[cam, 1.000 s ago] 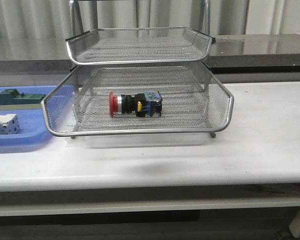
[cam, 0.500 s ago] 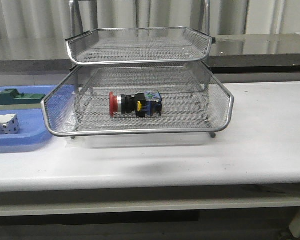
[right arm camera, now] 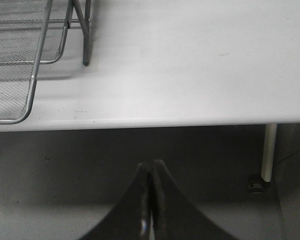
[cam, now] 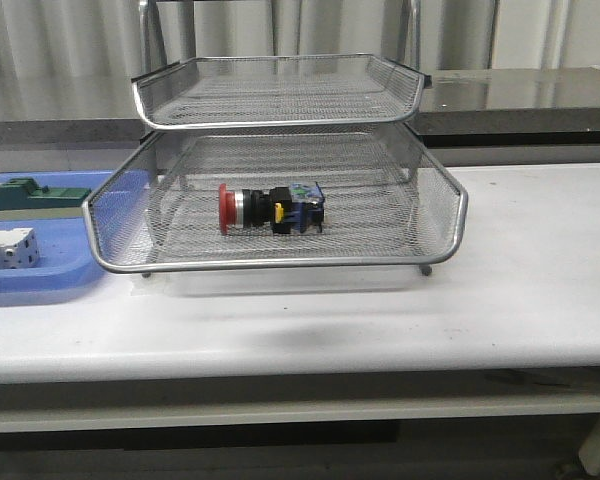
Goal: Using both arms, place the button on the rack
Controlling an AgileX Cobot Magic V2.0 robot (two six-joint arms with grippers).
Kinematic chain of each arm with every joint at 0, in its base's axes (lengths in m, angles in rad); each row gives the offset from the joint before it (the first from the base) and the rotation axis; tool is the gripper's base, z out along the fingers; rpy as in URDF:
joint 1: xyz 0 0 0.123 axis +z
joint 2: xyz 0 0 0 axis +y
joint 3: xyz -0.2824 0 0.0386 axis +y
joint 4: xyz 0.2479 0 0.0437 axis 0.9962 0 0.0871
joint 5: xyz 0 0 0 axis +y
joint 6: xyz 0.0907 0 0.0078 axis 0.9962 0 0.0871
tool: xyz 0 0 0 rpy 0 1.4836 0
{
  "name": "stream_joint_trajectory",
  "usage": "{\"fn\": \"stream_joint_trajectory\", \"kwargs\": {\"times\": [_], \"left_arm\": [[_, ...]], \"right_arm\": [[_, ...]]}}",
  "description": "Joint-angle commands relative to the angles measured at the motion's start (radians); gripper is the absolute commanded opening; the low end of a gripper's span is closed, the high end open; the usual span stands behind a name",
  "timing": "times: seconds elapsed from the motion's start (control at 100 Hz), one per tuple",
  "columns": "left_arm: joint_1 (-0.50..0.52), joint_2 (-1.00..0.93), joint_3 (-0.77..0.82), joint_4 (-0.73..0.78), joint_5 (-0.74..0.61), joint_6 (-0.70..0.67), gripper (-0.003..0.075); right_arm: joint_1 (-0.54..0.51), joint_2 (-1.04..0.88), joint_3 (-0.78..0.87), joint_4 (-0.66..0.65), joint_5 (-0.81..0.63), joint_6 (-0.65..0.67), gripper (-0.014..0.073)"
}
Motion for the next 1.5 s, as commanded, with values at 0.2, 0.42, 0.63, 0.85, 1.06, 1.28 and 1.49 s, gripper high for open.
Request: {"fn": "stream_joint_trajectory", "kwargs": {"times": [0.2,0.42,0.63,0.85,1.06,1.28,1.49], "left_arm": [[0.000,0.002,-0.027,-0.011,-0.072,-0.009,0.0004],[0.000,0.002,-0.027,-0.011,-0.072,-0.009,0.0004],[0.000,0.002,-0.027,-0.011,-0.072,-0.009,0.0004],[0.000,0.002,-0.027,-0.011,-0.072,-0.009,0.0004],[0.000,0.002,-0.027,-0.011,-0.072,-0.009,0.0004],[0.000,0.002,-0.027,-0.011,-0.072,-0.009,0.0004],[0.000,0.002,-0.027,-0.011,-0.072,-0.009,0.0004]], "right_arm": [[-0.004,-0.002,-0.029,-0.020,-0.087,0.000,-0.0068],[-0.004,0.041,-0.029,0.057,-0.138,-0.002,-0.0068],[-0.003,0.174,-0.029,0.197,-0.159,-0.030,-0.0068],[0.013,0.338,-0.029,0.390,-0.203,-0.213,-0.0067],[0.142,0.480,-0.036,0.435,-0.273,-0.263,-0.0067],[0.297,0.640,-0.111,0.422,-0.291,-0.272,-0.0067],[0.405,0.800,-0.208,0.420,-0.308,-0.319,-0.0067]]}}
